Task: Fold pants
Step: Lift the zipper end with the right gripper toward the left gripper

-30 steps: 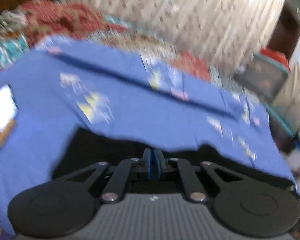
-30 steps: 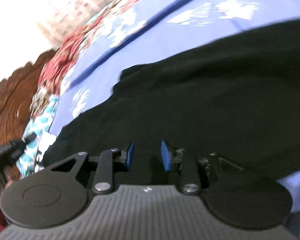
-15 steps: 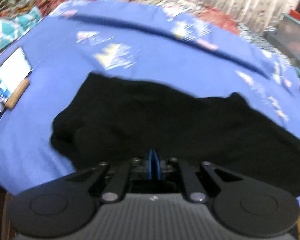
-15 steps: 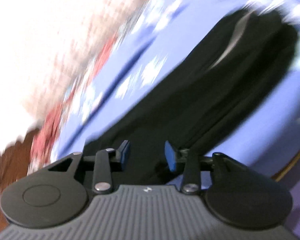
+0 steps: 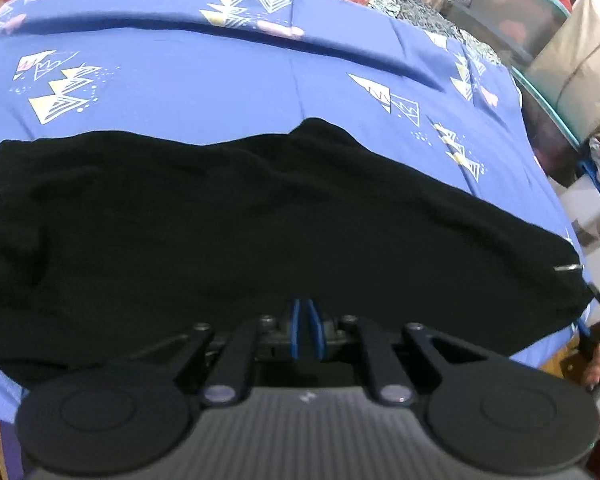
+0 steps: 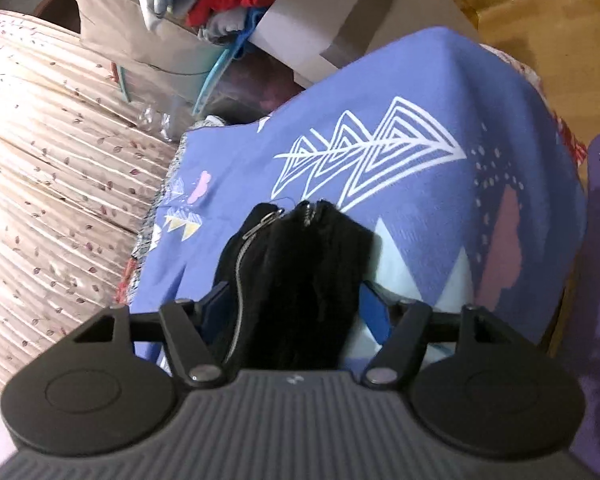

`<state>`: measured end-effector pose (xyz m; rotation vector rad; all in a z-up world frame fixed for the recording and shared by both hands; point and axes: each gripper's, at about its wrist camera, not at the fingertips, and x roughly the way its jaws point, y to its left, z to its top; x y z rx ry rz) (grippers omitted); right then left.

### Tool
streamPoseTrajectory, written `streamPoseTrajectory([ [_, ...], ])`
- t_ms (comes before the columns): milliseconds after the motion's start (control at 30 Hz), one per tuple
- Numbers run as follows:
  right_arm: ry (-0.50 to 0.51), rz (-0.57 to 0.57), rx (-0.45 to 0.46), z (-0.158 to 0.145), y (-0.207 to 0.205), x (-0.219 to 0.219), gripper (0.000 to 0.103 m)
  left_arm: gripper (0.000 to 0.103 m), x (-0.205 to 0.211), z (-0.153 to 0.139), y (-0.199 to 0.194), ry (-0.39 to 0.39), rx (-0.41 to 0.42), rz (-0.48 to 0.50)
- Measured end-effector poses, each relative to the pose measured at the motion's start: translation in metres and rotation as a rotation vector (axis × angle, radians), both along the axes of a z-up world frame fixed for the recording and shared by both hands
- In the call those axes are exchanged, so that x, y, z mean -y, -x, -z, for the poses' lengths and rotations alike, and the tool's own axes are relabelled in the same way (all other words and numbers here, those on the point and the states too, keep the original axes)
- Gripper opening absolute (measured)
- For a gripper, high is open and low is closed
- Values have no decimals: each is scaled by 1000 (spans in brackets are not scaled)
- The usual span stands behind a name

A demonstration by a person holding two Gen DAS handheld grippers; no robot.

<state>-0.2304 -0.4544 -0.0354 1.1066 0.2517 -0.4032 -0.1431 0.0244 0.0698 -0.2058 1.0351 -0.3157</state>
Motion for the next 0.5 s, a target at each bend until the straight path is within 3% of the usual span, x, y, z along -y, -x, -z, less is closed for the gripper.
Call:
streamPoseTrajectory([
  [33, 11, -5, -5, -3, 4, 18, 35, 8, 0, -1, 0, 1, -4, -4],
  [67, 16, -18, -29, -4, -4, 19, 25, 8, -2, -1, 0, 4, -11, -12],
  [133, 3, -50, -61, -12, 1, 49, 14, 8, -6, 1, -2, 10, -21, -28],
  [267, 195, -157, -32, -56, -6, 22, 12, 8, -13, 5, -1, 17, -30, -46],
  [367, 379, -331, -27, -93, -20, -28, 12, 8, -18, 9, -2, 30, -45, -55],
  [500, 604, -604, -34, -115, -40, -106, 12, 8, -26, 11, 1, 55, -40, -63],
])
